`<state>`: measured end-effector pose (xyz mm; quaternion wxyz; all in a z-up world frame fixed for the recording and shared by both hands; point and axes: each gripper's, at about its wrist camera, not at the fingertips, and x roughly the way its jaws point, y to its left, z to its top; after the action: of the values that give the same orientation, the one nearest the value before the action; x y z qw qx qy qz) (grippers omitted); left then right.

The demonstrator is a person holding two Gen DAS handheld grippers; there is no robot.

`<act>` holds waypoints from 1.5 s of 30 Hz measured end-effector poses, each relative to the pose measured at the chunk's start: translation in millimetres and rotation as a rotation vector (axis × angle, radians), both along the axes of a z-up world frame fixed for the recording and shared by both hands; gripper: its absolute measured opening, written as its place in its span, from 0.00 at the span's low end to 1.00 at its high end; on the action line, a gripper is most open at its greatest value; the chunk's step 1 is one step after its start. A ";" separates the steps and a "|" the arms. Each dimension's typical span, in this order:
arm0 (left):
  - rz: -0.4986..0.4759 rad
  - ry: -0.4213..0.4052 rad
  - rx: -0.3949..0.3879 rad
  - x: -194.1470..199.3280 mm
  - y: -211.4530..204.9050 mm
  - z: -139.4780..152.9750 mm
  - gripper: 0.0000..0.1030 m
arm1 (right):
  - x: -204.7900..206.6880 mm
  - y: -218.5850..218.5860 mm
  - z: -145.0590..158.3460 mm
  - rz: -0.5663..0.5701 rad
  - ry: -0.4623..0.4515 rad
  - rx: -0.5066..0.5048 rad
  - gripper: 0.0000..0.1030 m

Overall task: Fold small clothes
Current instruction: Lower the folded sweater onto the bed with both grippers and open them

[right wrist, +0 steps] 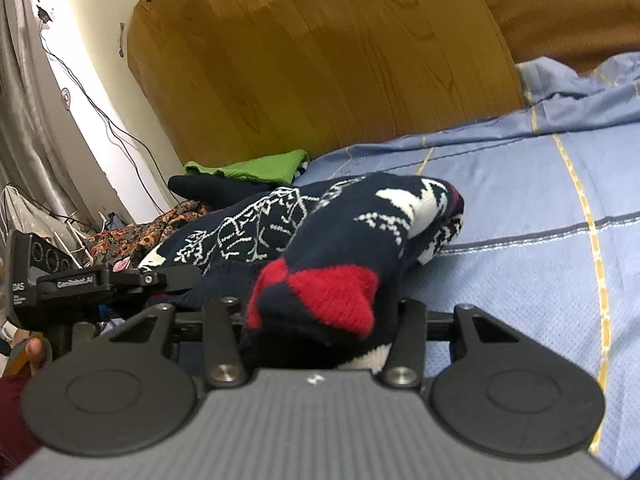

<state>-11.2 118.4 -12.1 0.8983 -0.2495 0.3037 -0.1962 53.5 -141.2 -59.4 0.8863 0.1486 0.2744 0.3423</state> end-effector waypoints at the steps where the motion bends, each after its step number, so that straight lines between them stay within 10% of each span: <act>1: 0.003 -0.003 0.001 -1.0 -0.5 1.6 0.49 | -1.2 -0.7 0.5 0.000 -0.012 0.004 0.47; 15: -0.009 -0.047 0.074 35.1 -11.8 46.7 0.50 | 23.0 7.3 37.7 0.024 -0.115 -0.033 0.47; 25: 0.061 -0.048 0.127 156.0 -5.5 62.2 0.50 | 100.8 31.9 59.5 -0.028 -0.141 -0.065 0.47; 34: 0.210 0.080 0.181 258.1 14.3 15.6 0.50 | 213.5 70.7 22.2 -0.043 0.015 -0.085 0.48; 45: 0.275 0.083 0.272 220.6 -0.4 14.1 0.83 | 194.6 42.5 13.4 -0.193 0.032 -0.118 0.80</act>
<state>209.4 118.0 2.0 0.9289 -0.1729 0.3270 -0.0184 248.2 -98.7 -45.9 0.9177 0.1275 0.2926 0.2364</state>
